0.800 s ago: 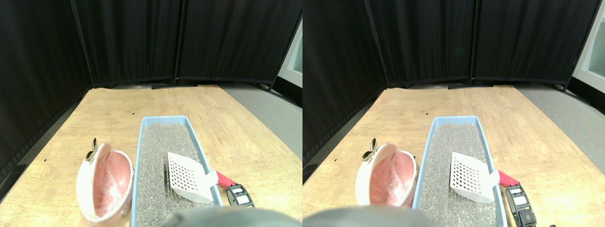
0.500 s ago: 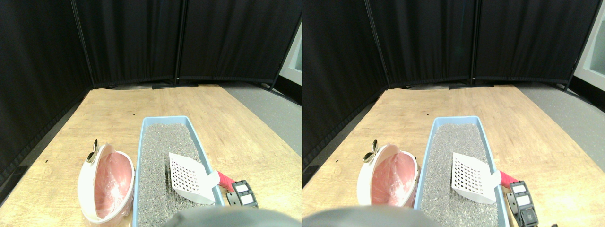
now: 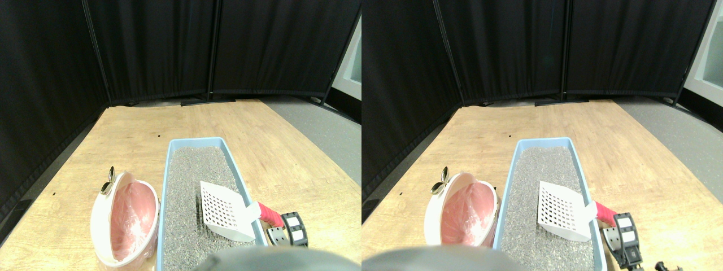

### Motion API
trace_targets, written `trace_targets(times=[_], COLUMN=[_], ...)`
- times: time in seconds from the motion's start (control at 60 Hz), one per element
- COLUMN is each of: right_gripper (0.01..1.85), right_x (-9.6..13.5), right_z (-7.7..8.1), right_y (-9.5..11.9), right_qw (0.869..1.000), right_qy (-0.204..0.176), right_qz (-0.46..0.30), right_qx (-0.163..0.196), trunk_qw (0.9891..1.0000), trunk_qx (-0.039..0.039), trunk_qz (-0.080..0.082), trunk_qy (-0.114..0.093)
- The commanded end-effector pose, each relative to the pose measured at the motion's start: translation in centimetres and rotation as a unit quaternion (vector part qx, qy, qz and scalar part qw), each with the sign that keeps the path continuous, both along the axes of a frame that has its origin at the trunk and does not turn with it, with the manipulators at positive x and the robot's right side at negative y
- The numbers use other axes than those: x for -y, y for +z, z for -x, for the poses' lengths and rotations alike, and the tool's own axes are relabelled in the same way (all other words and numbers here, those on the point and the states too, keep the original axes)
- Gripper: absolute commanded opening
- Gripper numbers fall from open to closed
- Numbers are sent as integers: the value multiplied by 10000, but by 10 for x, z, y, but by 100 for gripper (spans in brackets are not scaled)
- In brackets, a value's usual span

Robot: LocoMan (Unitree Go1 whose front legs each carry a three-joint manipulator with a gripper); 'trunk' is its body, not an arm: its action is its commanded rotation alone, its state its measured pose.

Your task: Scoop (unimanual)

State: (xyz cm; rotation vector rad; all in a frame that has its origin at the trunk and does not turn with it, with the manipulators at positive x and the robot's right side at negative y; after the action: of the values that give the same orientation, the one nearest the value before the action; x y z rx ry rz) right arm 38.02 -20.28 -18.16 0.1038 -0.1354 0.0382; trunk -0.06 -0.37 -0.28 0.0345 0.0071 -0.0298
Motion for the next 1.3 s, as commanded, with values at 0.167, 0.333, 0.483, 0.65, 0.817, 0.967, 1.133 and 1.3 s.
trace_targets(times=[0.167,0.333,0.483,0.65,0.817,0.967,1.133,1.3], right_gripper=[71,73,76,76,75,74,75,78], right_x=[6,5,2,0,-1,-1,0,1], right_z=[0,1,1,-4,-9,-15,-21,-24], right_y=[4,3,0,-7,-11,-14,-17,-21], right_qw=[9996,9993,9986,9973,9965,9961,9952,9942], right_qy=[-15,112,122,55,-6,9,0,-123], right_qz=[-248,-305,-504,-727,-832,-885,-974,-1055], right_qx=[148,167,76,39,-13,-2,-61,-183], trunk_qw=[9999,9999,9999,9999,9999,9999,9998,9998], trunk_qx=[-6,-38,-50,-55,-49,-68,-91,-91], trunk_qz=[92,89,118,137,153,156,164,156], trunk_qy=[-41,-47,-32,-7,6,1,-13,-34])
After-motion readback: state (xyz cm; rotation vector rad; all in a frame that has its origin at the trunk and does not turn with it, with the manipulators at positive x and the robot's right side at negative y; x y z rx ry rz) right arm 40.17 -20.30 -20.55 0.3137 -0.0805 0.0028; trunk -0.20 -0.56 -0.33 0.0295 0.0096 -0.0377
